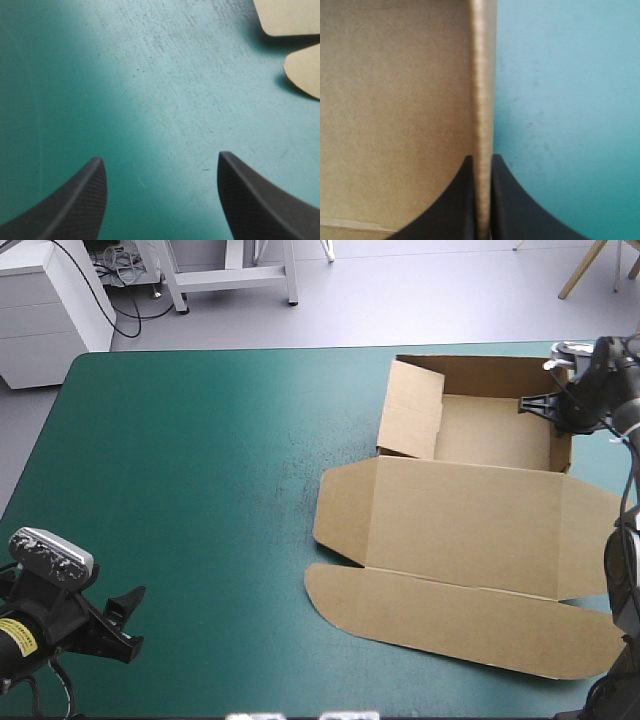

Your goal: Fold the box

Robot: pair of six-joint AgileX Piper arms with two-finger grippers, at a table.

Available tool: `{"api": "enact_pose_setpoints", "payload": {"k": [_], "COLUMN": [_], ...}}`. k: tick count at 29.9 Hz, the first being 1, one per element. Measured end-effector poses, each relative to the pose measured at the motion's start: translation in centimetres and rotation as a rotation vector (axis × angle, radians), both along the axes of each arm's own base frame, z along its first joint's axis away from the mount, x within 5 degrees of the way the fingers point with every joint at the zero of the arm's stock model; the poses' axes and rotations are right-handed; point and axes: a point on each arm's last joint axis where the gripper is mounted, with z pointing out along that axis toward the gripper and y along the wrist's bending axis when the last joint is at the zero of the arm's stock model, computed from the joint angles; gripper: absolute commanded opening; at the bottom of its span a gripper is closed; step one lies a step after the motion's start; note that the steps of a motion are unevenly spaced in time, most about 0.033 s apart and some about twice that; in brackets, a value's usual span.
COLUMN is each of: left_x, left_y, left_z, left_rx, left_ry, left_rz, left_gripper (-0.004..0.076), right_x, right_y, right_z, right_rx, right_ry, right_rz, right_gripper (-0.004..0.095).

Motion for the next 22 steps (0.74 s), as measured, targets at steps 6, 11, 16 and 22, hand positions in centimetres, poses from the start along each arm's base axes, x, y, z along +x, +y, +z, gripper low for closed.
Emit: {"api": "enact_pose_setpoints", "payload": {"k": [6,11,16,22], "left_x": [0.0,0.1,0.1,0.1], "left_y": [0.0,0.1,0.2,0.2], "left_z": [0.0,0.0,0.0,0.0], "left_rx": [0.002,0.015,0.019,0.019], "left_ry": [-0.001,-0.007,-0.009,-0.009], "left_rz": [0.001,0.008,0.01,0.01], "left_gripper": [0.0451,0.0451,0.0451,0.0451], "right_x": [-0.9,-1.6,-2.9,-4.6], "right_y": [-4.1,-6.4,-9.0,-11.8], "right_z": [0.0,-0.1,-1.1,-3.3], "right_rx": [-0.014,-0.029,-0.028,-0.017], "right_ry": [-0.002,0.004,0.04,0.081], "right_rz": [-0.086,-0.128,-0.192,-0.248], "right_gripper": [-0.0018,-0.0017,-0.0018,-0.0018]}}
